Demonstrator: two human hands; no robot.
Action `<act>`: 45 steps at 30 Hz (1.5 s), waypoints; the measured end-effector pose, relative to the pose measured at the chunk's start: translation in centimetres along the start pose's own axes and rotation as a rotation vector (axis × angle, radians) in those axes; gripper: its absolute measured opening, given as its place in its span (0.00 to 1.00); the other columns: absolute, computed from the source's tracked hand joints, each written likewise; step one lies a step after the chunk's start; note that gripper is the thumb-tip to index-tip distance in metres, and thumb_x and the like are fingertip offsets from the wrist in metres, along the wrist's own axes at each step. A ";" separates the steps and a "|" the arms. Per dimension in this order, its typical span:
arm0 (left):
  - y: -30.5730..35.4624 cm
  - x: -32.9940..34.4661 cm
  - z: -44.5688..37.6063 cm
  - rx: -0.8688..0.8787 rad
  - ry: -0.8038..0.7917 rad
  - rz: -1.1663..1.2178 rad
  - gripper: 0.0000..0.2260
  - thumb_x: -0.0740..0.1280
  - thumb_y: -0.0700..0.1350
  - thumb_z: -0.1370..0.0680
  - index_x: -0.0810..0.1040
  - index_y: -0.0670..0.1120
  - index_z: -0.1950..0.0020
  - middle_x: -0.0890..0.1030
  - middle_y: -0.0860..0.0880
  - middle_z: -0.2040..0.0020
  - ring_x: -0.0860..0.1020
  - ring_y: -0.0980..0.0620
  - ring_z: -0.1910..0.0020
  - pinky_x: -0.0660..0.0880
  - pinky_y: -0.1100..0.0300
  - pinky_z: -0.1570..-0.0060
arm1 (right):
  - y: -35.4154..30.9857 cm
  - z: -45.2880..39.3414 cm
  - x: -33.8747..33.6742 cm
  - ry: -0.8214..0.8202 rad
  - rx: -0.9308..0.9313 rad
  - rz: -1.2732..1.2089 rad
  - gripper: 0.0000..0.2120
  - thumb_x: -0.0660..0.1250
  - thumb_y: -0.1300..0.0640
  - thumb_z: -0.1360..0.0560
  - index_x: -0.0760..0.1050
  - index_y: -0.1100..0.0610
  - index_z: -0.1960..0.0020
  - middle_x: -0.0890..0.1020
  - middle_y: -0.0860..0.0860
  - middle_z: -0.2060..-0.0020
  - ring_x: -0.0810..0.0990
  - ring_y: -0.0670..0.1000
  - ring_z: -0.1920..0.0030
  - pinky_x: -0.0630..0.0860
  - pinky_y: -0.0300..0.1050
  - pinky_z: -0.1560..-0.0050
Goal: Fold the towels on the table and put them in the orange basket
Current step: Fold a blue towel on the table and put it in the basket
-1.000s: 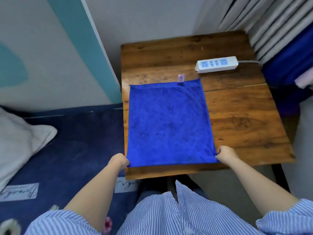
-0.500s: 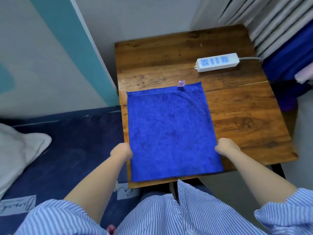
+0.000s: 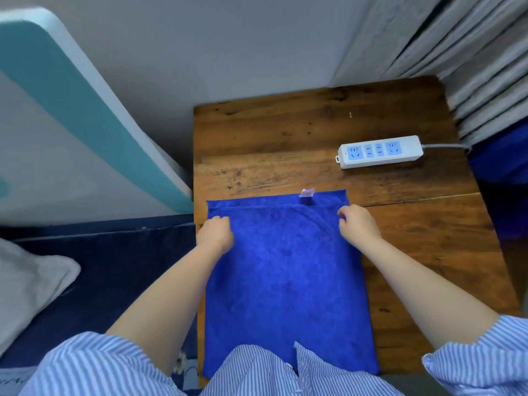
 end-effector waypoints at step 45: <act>-2.6 -3.6 -2.8 0.248 -0.338 0.283 0.09 0.67 0.39 0.24 0.80 0.41 0.45 0.77 0.50 0.51 0.74 0.54 0.51 0.68 0.64 0.51 | -1.6 -0.2 -2.3 -0.318 -0.549 0.256 0.13 0.62 0.59 0.25 0.78 0.53 0.42 0.82 0.48 0.47 0.75 0.49 0.44 0.67 0.40 0.44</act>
Point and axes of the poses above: each hand's wrist, its own z-axis away from the middle knuckle, its own x-axis out of the palm, y = z × x, the point moved 5 cm from there along -z, towards the middle knuckle
